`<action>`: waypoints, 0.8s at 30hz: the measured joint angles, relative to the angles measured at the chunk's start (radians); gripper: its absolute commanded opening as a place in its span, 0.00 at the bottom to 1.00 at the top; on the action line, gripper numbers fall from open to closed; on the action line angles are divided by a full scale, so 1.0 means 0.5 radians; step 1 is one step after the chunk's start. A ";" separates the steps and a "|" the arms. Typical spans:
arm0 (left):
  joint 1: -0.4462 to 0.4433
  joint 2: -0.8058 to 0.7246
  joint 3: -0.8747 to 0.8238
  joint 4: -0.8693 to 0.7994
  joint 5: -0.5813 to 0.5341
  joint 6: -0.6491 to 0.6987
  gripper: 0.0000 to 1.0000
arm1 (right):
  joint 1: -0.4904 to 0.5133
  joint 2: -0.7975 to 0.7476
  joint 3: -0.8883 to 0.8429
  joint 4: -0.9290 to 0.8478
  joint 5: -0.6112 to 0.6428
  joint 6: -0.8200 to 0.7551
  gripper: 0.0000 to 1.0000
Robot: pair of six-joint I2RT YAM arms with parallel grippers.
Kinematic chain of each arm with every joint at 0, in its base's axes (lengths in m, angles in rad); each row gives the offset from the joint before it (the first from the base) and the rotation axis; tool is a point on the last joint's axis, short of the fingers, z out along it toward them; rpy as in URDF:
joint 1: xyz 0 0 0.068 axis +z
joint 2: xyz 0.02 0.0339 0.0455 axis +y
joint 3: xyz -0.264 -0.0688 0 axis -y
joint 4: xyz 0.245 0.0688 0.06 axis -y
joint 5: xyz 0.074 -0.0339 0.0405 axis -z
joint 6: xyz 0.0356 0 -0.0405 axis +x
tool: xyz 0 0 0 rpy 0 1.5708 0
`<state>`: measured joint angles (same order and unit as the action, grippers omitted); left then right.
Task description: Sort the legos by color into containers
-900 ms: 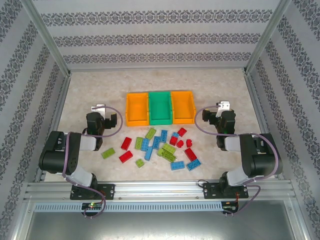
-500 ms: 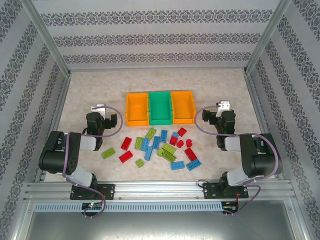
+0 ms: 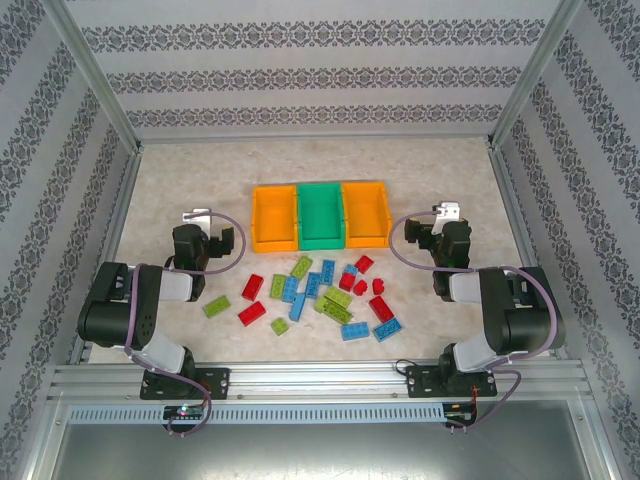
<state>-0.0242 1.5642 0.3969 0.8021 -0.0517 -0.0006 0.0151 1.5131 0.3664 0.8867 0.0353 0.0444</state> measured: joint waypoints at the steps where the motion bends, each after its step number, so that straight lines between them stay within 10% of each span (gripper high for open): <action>1: 0.001 0.000 0.000 -0.001 -0.001 0.000 0.99 | 0.000 0.000 0.000 0.000 0.001 0.000 0.98; 9: 0.001 -0.014 0.032 -0.080 -0.001 -0.001 0.99 | 0.000 -0.017 0.034 -0.085 -0.001 0.000 0.98; 24: 0.000 -0.182 1.202 -1.611 0.153 -0.414 0.96 | 0.208 -0.257 0.951 -1.492 -0.013 0.270 0.80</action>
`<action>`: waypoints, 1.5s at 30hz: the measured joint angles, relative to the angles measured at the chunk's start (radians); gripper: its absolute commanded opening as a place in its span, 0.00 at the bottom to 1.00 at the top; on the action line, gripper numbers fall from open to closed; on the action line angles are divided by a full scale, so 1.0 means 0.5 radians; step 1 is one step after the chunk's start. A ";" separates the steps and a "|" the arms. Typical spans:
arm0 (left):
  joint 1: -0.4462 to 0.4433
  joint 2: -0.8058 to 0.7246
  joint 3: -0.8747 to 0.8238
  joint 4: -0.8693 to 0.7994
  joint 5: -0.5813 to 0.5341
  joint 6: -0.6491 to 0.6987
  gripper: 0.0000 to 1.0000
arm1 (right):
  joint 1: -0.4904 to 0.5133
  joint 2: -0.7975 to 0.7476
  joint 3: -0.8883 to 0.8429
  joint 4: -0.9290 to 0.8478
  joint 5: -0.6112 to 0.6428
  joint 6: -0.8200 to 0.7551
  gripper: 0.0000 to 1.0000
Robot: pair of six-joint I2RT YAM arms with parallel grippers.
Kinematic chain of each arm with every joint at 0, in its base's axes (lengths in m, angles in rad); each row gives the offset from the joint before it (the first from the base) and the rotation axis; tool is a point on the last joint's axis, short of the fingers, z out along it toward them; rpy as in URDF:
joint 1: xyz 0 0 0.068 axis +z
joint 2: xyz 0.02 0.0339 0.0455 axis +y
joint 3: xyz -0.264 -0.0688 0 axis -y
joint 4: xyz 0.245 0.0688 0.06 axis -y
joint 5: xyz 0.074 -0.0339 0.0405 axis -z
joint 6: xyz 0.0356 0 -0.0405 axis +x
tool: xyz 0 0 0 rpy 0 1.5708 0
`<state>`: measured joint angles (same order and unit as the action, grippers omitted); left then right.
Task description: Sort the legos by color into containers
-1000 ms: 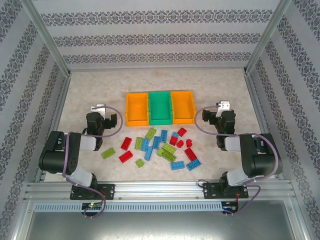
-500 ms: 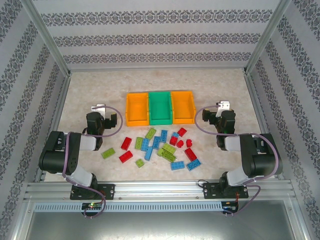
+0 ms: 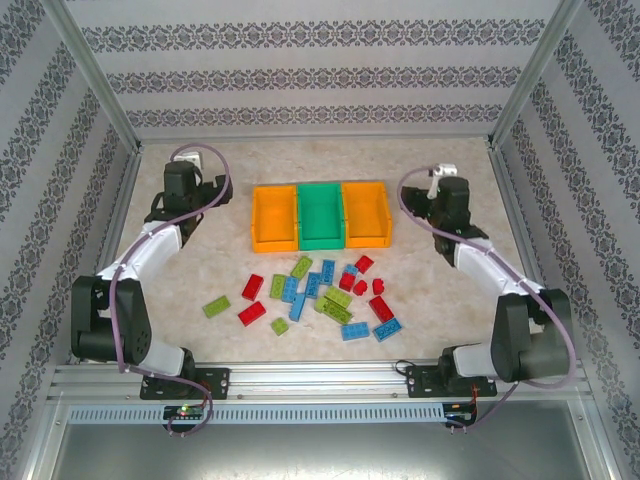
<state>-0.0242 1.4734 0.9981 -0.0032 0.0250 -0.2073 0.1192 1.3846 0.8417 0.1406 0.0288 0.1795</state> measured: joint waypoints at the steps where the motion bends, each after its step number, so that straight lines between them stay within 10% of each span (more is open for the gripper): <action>1: 0.000 0.018 0.037 -0.065 0.031 -0.030 0.96 | 0.037 0.043 0.103 -0.094 -0.002 0.017 0.80; 18: -0.122 0.343 0.333 -0.650 0.369 -0.352 0.96 | 0.286 1.033 1.354 -1.601 -0.003 0.237 0.68; 45: -0.122 0.467 0.505 -0.713 0.350 -0.427 0.98 | 0.152 1.418 1.720 -1.843 -0.192 0.269 0.12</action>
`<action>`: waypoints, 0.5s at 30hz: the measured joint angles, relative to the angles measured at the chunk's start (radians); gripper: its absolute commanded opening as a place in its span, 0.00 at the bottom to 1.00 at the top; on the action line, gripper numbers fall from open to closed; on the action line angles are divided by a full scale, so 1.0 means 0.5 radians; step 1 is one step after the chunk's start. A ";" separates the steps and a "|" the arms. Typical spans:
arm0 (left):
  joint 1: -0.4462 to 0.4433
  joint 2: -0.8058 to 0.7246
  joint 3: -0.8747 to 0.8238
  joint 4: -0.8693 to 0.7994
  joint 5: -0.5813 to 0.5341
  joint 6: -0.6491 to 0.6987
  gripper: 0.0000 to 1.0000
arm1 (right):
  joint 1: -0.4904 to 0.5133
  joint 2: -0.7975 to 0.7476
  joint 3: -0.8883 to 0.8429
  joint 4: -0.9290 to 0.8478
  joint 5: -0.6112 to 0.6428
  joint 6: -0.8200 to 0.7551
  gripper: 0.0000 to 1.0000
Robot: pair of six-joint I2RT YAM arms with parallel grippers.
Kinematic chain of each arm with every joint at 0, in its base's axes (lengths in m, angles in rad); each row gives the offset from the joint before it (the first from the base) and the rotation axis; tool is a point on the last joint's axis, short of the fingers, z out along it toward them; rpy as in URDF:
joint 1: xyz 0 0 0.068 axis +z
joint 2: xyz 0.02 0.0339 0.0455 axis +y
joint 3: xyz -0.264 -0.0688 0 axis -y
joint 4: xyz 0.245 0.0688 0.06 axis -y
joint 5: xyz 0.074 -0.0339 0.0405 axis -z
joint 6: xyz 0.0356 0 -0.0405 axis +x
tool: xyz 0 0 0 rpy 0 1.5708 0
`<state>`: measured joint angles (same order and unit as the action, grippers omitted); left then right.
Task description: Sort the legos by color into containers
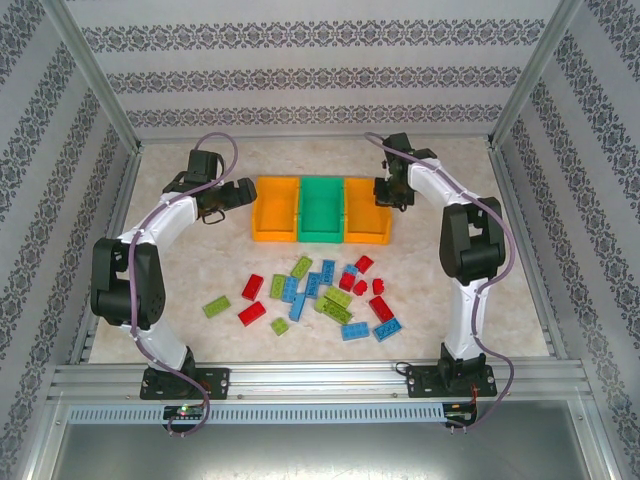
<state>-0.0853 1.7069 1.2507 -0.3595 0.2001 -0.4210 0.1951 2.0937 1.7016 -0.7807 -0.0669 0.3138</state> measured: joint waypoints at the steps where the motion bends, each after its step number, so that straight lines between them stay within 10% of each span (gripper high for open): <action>1: 0.000 0.000 0.000 0.000 -0.004 -0.008 0.98 | -0.020 0.000 0.002 0.005 -0.001 0.004 0.11; 15: -0.002 0.001 0.000 0.000 -0.036 -0.052 0.98 | -0.143 0.002 0.009 0.005 0.050 -0.101 0.38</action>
<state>-0.0860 1.7073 1.2507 -0.3595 0.1822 -0.4469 0.1238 2.0949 1.7061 -0.7780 -0.0422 0.2634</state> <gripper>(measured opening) 0.981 0.305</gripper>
